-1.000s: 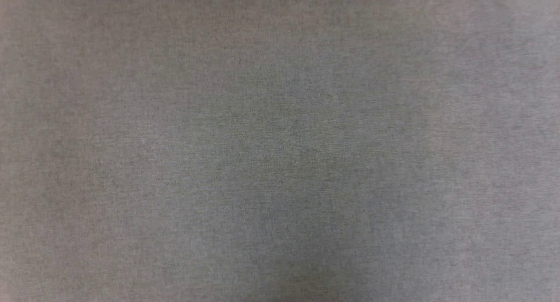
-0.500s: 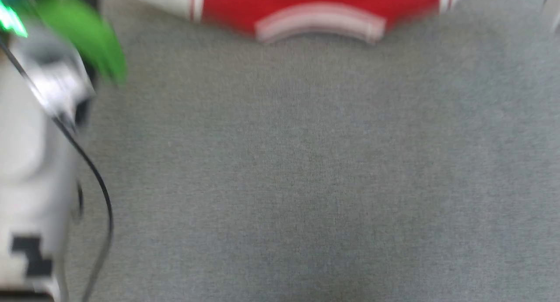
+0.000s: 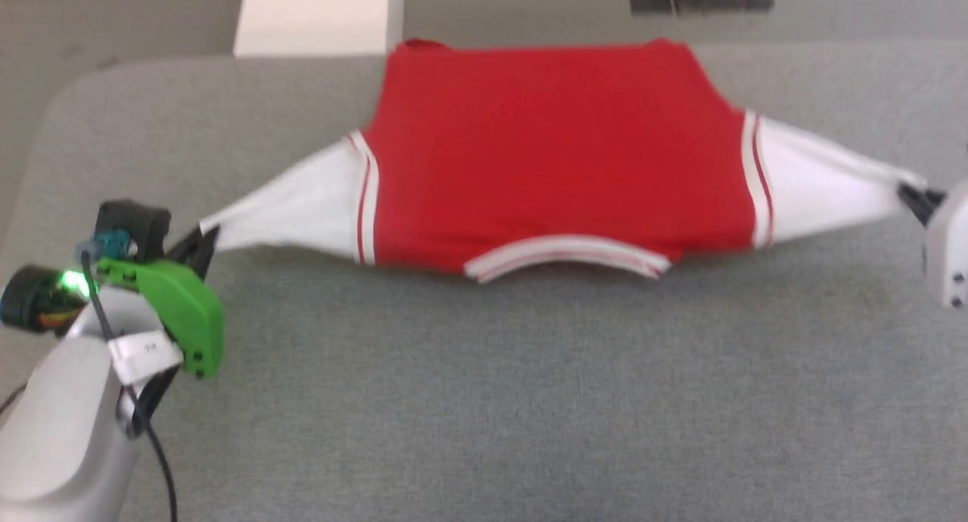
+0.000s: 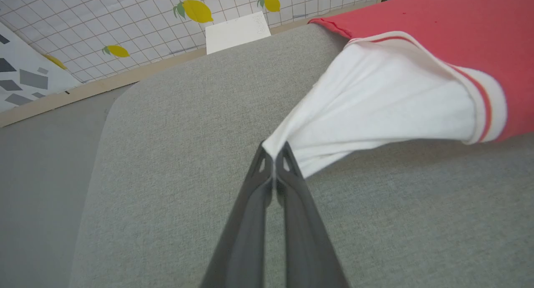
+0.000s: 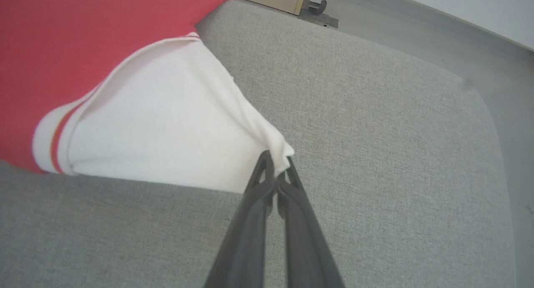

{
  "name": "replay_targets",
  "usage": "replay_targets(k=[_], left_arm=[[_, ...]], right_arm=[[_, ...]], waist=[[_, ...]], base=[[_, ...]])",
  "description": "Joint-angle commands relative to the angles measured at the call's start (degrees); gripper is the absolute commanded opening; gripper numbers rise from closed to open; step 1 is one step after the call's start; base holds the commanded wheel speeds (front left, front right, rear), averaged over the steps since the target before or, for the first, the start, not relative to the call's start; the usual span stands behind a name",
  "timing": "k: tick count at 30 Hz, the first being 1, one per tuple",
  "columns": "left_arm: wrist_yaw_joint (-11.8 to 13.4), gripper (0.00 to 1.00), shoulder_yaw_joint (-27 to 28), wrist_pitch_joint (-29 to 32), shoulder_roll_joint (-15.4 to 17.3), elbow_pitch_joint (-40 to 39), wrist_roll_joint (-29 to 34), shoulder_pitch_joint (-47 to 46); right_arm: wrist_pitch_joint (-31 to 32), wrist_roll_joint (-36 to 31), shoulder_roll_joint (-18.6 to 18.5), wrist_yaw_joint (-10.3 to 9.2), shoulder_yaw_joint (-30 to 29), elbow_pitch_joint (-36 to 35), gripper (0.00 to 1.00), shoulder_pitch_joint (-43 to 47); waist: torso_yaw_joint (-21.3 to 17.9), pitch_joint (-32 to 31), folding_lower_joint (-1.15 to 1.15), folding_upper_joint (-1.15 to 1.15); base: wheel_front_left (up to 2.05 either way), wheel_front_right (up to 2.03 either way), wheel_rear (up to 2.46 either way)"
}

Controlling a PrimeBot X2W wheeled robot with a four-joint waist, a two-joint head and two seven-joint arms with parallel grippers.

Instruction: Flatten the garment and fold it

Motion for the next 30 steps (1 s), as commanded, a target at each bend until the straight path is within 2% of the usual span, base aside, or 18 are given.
replay_targets(k=[1, 8, 16, 22, 30], left_arm=[[0.1, 0.00, 0.3, 1.2, 1.9, -0.9, -0.8, 2.4], [-0.1, 0.00, -0.1, 7.0, 5.5, -6.9, -3.9, 11.4], [0.7, 0.00, -0.1, 12.0, 7.5, -14.8, -7.4, 21.0], [1.7, 0.00, -2.0, 14.7, 6.6, -18.5, -9.1, 26.7], [1.0, 0.00, -6.0, 14.6, 2.4, -18.1, -11.0, 27.6]], right_arm=[[1.5, 0.7, -1.7, -0.14, -0.6, -0.7, 0.00, 2.3], [8.7, 4.5, -5.2, -0.14, -3.1, -6.8, 0.00, 11.7], [16.5, 7.2, -7.9, -0.14, -9.9, -13.8, 0.00, 24.5], [21.8, 5.3, -6.7, -0.14, -16.2, -19.1, 0.00, 34.5], [26.2, -0.1, -1.0, -0.14, -24.1, -22.8, 0.00, 41.3]], waist=[[0.6, -4.3, 0.01, 0.00], [0.8, -7.5, 0.01, 0.00], [1.8, -9.1, 0.01, 0.00], [2.6, -8.6, 0.01, 0.00], [4.2, -6.4, 0.01, 0.00]], base=[[0.00, 0.00, 0.00], [0.00, 0.00, 0.00], [0.00, 0.00, 0.00], [0.00, 0.00, 0.00], [0.00, 0.00, 0.00]])
